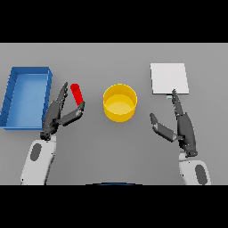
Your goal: Pick up the red beaker and tilt it to pour out 1 green nut into yellow bowl. Pick up the yellow bowl and place it on the metallic measuring scale.
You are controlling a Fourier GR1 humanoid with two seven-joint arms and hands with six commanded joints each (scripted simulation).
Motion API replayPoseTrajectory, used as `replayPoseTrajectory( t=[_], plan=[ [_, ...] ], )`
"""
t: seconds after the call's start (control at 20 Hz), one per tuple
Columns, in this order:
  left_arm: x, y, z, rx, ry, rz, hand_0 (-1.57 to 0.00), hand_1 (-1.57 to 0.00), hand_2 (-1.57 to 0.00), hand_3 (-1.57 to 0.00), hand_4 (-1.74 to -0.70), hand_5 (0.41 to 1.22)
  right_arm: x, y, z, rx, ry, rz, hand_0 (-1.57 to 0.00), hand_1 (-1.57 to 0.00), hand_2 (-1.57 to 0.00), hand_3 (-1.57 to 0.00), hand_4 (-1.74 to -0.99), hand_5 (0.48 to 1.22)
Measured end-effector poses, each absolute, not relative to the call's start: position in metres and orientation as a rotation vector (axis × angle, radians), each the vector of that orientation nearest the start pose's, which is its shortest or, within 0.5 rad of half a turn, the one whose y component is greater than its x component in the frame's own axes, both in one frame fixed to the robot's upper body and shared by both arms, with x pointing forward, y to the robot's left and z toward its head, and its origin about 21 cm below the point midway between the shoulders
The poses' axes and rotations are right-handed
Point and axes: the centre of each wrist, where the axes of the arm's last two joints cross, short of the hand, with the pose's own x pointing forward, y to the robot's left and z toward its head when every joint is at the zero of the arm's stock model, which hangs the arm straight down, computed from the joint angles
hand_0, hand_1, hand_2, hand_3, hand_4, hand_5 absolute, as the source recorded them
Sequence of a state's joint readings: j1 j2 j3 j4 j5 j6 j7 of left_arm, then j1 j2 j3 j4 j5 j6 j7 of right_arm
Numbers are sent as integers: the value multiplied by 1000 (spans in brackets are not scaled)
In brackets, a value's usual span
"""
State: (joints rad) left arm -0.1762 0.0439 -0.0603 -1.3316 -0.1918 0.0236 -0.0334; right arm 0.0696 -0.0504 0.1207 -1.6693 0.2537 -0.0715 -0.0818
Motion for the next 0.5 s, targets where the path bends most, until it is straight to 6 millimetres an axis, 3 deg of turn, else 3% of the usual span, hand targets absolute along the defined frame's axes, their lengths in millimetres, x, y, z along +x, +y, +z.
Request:
replayPoseTrajectory(
  t=[0.1,0.2,0.5],
  plan=[
    [302,213,-15,128,-1537,-285,1,1,1,1,-1276,680,233,-219,6,-221,-1679,263,1,1,1,1,-1267,635],
    [309,203,-17,107,-1531,-297,1,1,1,1,-1287,685,229,-214,8,-211,-1696,258,1,1,1,1,-1269,638],
    [330,196,-20,111,-1512,-320,1,1,1,1,-1290,684,229,-218,8,-206,-1690,259,1,1,1,1,-1269,643]
  ],
)
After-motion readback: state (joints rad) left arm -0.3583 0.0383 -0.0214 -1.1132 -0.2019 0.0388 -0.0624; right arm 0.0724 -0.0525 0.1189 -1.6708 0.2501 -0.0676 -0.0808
